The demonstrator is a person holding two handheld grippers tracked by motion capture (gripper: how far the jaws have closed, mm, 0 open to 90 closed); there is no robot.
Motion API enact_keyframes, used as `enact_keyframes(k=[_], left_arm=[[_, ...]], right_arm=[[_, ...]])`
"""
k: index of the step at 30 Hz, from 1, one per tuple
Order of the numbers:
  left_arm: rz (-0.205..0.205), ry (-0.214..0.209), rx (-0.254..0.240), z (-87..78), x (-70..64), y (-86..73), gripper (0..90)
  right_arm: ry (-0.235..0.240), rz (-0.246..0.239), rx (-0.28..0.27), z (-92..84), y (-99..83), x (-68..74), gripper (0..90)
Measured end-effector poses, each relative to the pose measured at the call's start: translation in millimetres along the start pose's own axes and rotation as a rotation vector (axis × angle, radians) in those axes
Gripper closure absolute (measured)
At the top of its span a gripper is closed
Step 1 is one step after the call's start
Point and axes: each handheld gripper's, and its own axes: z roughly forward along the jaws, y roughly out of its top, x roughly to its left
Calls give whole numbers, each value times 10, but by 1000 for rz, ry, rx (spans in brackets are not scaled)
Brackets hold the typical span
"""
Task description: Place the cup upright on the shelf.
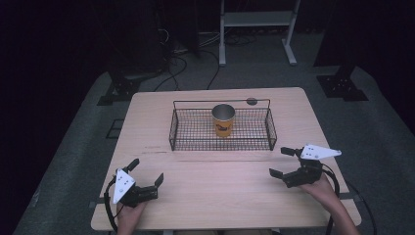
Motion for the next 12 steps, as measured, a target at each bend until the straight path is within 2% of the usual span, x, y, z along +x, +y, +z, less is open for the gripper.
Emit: enact_keyframes(k=[2,7,12], left_arm=[[1,1,1,1,0,0,0],[-2,2,3,3,3,1,0],[-1,4,5,7,3,2,0]], right_arm=[[6,3,-17,-21,-15,40,26],[-13,-20,-46,-97,-68,204,26],[-2,26,-152,-167,-233,368,27]])
